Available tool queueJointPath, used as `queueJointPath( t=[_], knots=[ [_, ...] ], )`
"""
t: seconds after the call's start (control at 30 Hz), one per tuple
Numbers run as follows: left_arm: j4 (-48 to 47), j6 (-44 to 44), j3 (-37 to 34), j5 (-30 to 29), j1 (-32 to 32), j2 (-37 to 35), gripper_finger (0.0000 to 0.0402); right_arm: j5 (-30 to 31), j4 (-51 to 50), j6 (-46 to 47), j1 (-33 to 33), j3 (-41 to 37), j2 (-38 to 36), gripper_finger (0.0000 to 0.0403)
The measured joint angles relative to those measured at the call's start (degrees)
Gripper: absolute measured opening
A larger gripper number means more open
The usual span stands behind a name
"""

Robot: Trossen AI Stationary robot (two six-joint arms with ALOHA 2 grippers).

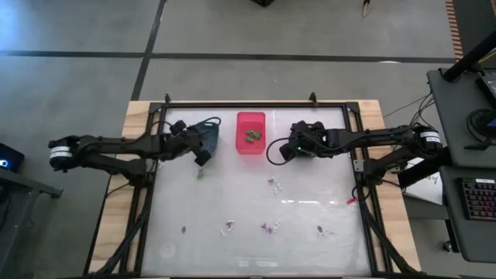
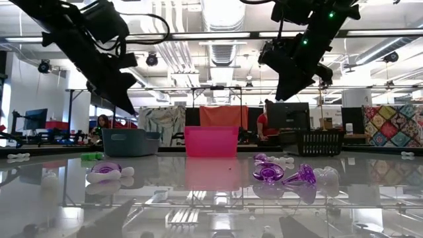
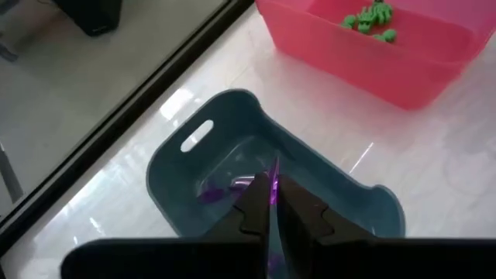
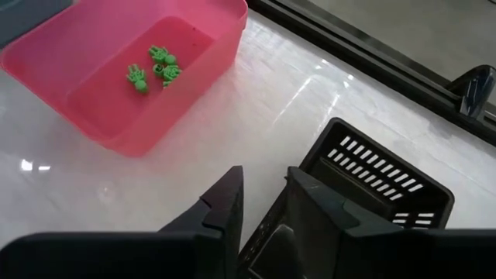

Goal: Sort Halloween decoration
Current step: Put the purple witch hat toy into the blue bin, then put the white bone toy into the black bin

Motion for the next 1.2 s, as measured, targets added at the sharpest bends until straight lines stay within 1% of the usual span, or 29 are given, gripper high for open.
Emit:
queueJointPath(
  t=[0.1,0.17,0.5,0.7,0.83,0.93,1.07,1.2],
  knots=[
    [0.00,0.00,0.00,0.00,0.16,0.36,0.0006,-0.20,-0.04,0.00,0.00,0.00,0.00,0.0095],
    [-0.04,0.00,0.00,0.00,0.16,0.44,0.0015,-1.79,-0.06,0.00,-0.02,0.02,0.00,0.0095],
    [0.00,0.30,0.02,-1.51,0.16,0.44,0.0072,-15.09,-0.07,0.02,0.00,1.50,0.00,0.0083],
    [0.67,0.45,0.02,-0.84,0.16,0.12,0.0087,-23.83,0.05,0.43,0.98,2.90,0.00,0.0082],
    [3.88,2.60,0.04,2.27,0.09,-0.49,0.0087,-30.03,0.25,2.36,3.58,3.67,0.00,0.0082],
    [7.85,5.34,0.04,4.07,0.07,-0.94,0.0088,-33.28,0.39,4.56,6.44,3.76,0.00,0.0082],
    [14.36,9.02,0.07,5.01,0.07,-1.15,0.0088,-34.45,-0.25,9.82,11.17,3.77,0.20,0.0082],
    [20.04,12.86,0.09,5.03,0.07,-1.26,0.0088,-34.71,-4.97,18.47,16.18,3.78,1.82,0.0082]
  ],
)
